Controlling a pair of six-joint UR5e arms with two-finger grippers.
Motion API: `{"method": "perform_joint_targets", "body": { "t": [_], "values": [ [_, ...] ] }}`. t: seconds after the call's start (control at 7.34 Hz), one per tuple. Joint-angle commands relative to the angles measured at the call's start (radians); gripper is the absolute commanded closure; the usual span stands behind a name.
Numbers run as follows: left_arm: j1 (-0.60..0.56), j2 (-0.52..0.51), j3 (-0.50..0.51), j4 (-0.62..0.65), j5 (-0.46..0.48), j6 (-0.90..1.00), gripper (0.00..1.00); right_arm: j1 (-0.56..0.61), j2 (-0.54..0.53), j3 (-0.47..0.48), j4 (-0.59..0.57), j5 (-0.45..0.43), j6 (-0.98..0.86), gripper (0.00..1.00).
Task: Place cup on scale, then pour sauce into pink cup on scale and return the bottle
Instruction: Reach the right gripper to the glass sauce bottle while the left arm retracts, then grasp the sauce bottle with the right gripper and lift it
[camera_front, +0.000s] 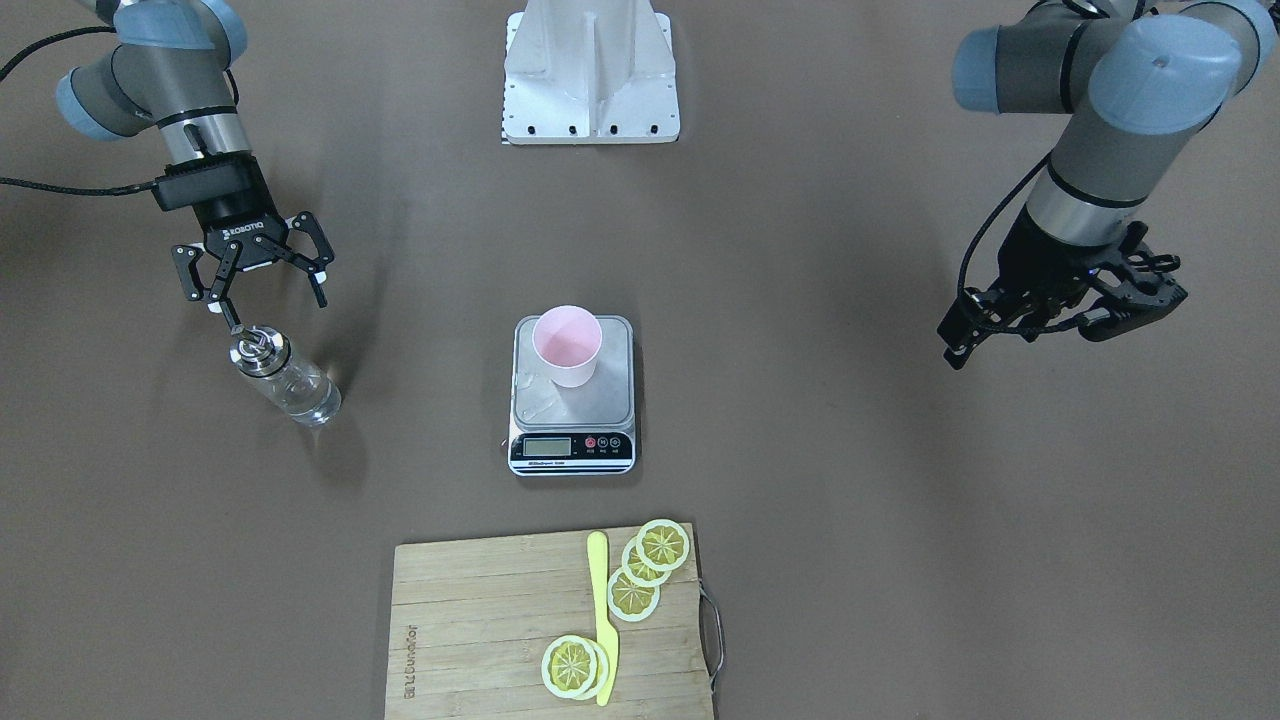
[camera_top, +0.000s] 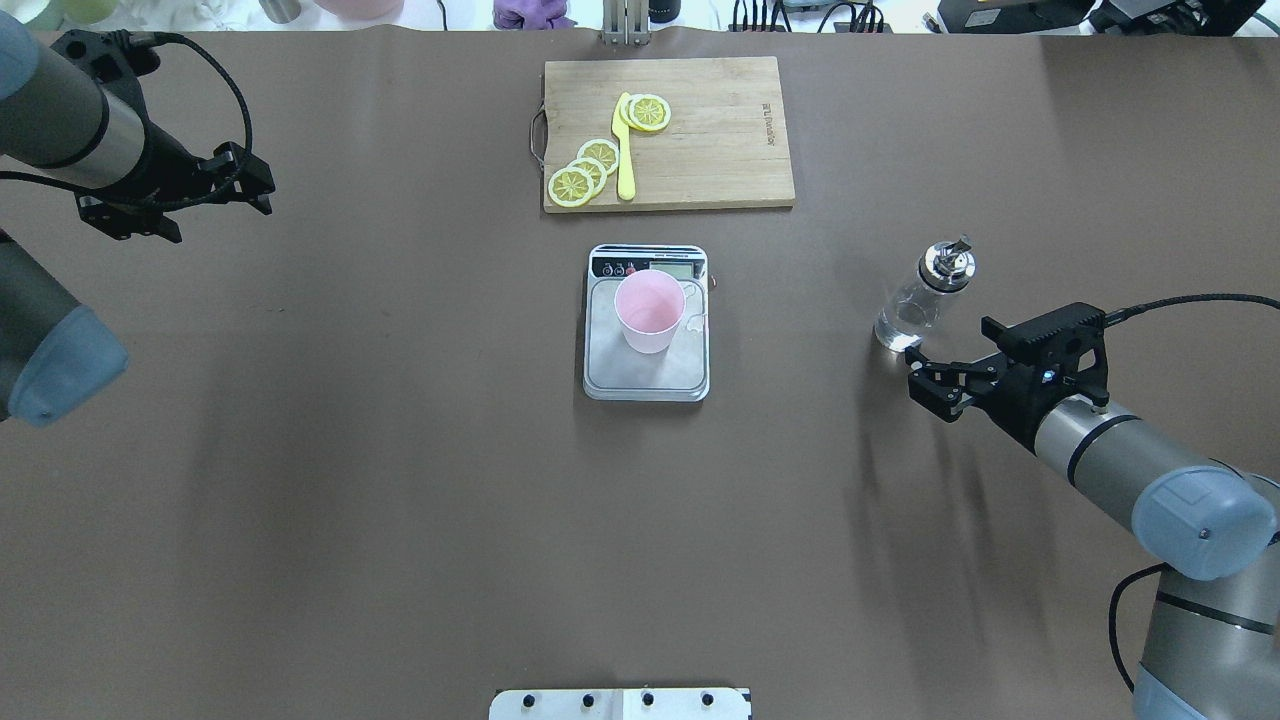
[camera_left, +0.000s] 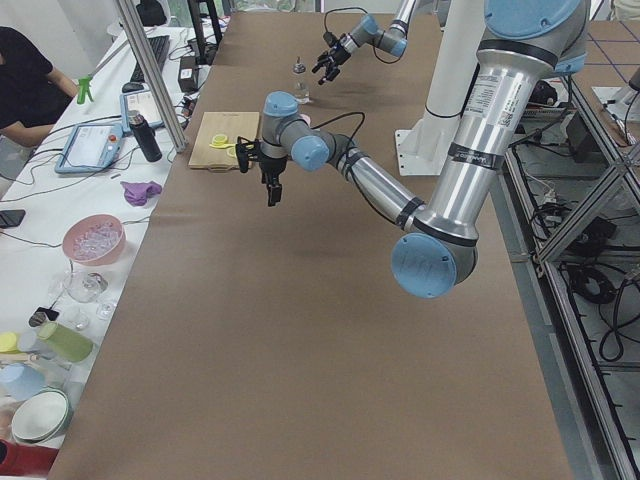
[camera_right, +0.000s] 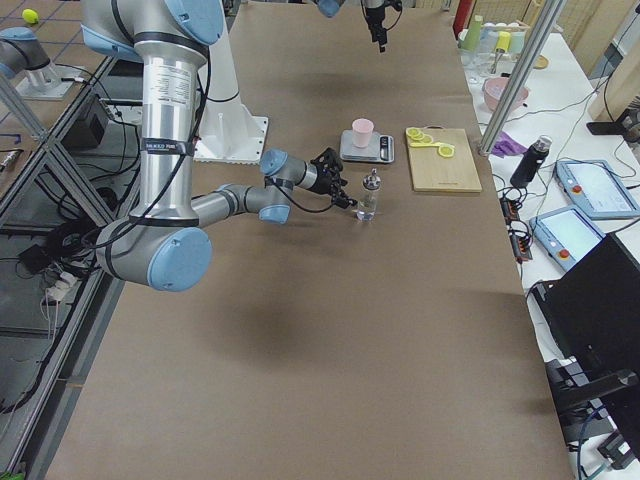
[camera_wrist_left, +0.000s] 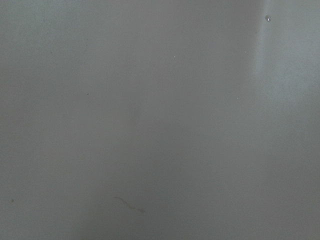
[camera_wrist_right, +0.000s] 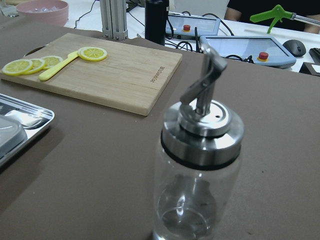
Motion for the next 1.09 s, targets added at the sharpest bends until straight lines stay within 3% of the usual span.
{"method": "perform_joint_targets", "body": {
  "t": [0.0,0.27,0.68,0.95],
  "values": [
    [0.001,-0.004,-0.001,0.000,-0.001,0.000,0.01,0.024,0.026,-0.050,0.001,-0.007,-0.015,0.01],
    [0.001,-0.004,-0.009,0.002,-0.001,0.000,0.01,0.037,0.096,-0.112,0.001,-0.017,-0.015,0.01],
    [0.000,-0.003,-0.018,0.002,-0.001,0.000,0.01,0.073,0.110,-0.124,0.002,-0.010,-0.049,0.01],
    [-0.002,0.000,-0.022,0.003,-0.003,0.000,0.01,0.074,0.145,-0.189,0.080,-0.010,-0.047,0.01]
  ]
}}
